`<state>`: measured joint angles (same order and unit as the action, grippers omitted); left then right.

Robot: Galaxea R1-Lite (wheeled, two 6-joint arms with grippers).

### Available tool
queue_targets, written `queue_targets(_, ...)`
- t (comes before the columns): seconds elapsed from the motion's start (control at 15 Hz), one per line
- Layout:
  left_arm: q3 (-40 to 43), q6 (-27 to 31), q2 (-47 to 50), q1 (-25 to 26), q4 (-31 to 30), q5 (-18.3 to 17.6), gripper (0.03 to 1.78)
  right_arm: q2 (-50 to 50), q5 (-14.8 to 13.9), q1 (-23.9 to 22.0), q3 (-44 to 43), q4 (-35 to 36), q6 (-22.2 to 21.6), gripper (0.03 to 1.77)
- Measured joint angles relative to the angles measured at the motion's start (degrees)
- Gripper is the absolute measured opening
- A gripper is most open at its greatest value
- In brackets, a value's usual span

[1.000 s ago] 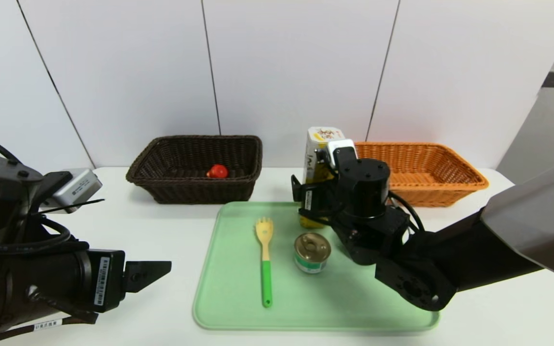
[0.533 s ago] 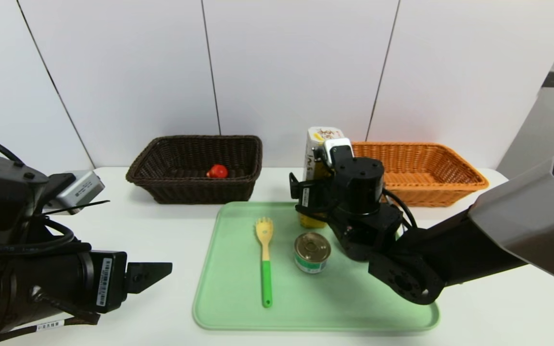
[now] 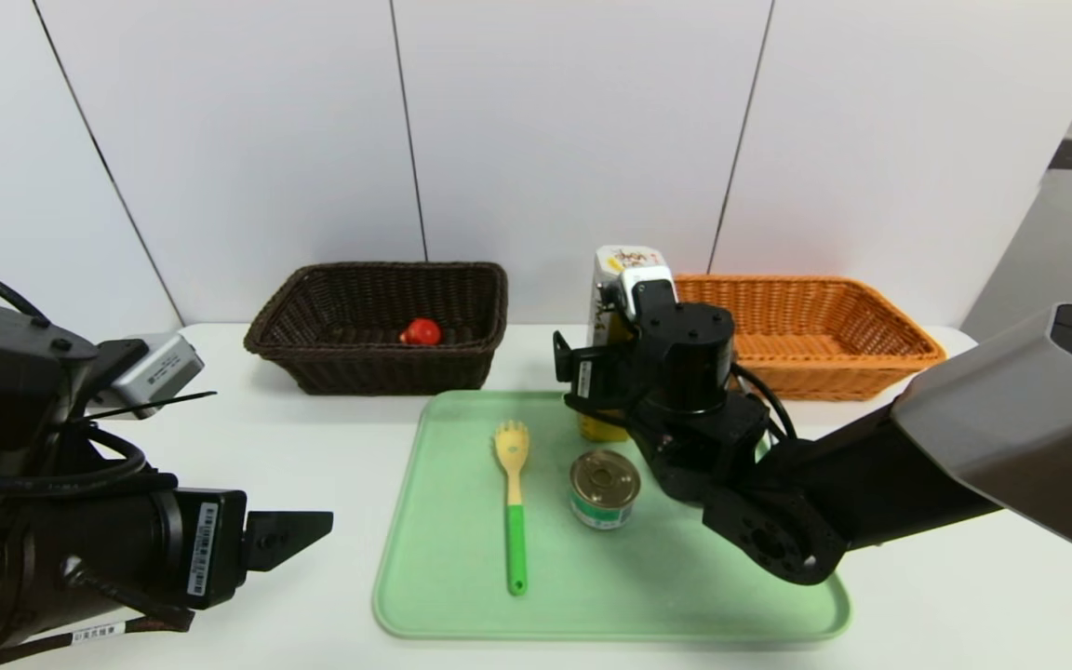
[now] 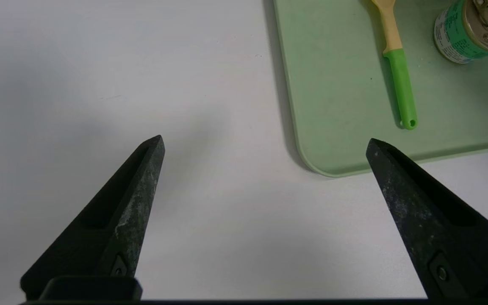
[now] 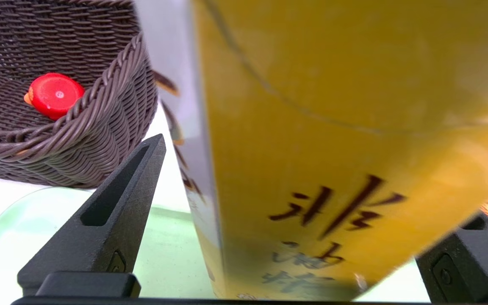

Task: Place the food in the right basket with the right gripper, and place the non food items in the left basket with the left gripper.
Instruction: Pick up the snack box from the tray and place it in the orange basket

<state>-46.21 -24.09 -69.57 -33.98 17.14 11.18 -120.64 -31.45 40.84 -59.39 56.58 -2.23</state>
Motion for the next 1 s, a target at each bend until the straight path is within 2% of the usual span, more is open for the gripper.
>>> queue_targets(0.33,0.2,-0.1,0.1,0.0,0.0,0.0,1.69,-0.8,0.0,-0.3,-0.4,0.0,-0.1,1.71)
queue_targets(0.4,0.2,-0.1,0.1,0.0,0.0,-0.1,1.69,-1.0,0.0,-0.6,-0.7,0.1,-0.1,1.64)
queue_targets(0.6,0.3,-0.2,0.1,0.0,0.0,-0.1,1.69,-1.6,0.3,-1.3,-1.3,0.2,-0.2,1.14)
queue_targets(0.73,0.4,-0.2,0.1,0.0,0.0,-0.1,1.69,-1.7,0.7,-1.3,-1.4,0.2,-0.2,0.93)
queue_targets(1.0,1.0,-0.4,0.1,0.0,0.0,0.0,1.69,-1.2,1.4,-1.0,-1.2,0.1,-0.3,0.89)
